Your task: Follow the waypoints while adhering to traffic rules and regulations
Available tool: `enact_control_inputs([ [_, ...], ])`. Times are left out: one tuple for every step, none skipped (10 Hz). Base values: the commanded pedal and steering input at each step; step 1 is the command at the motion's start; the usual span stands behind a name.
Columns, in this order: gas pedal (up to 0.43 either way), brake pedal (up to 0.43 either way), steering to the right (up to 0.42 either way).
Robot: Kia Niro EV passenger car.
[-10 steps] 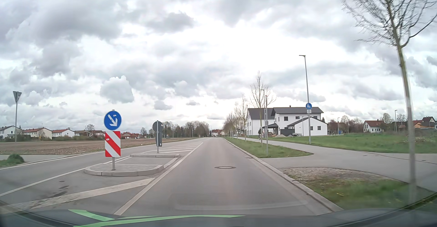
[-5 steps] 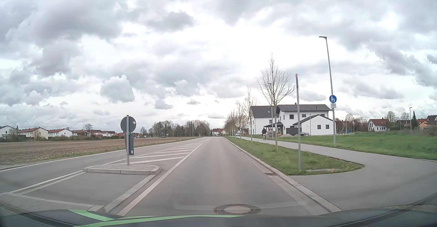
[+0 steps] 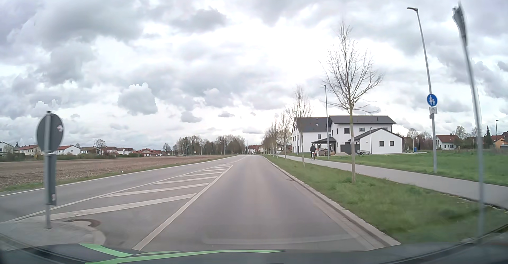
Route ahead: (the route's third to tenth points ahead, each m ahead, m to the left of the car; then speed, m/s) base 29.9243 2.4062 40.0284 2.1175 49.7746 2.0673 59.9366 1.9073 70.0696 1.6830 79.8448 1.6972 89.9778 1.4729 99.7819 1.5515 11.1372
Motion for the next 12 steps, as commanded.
enact_control_inputs([
  [0.157,0.000,-0.005],
  [0.157,0.000,-0.005],
  [0.157,0.000,-0.005],
  [0.157,0.000,-0.005],
  [0.157,0.000,-0.005],
  [0.157,0.000,-0.005],
  [0.157,0.000,-0.005],
  [0.157,0.000,-0.005],
  [0.157,0.000,-0.005],
  [0.157,0.000,-0.005],
  [0.157,0.000,-0.004],
  [0.157,0.000,-0.002],
])
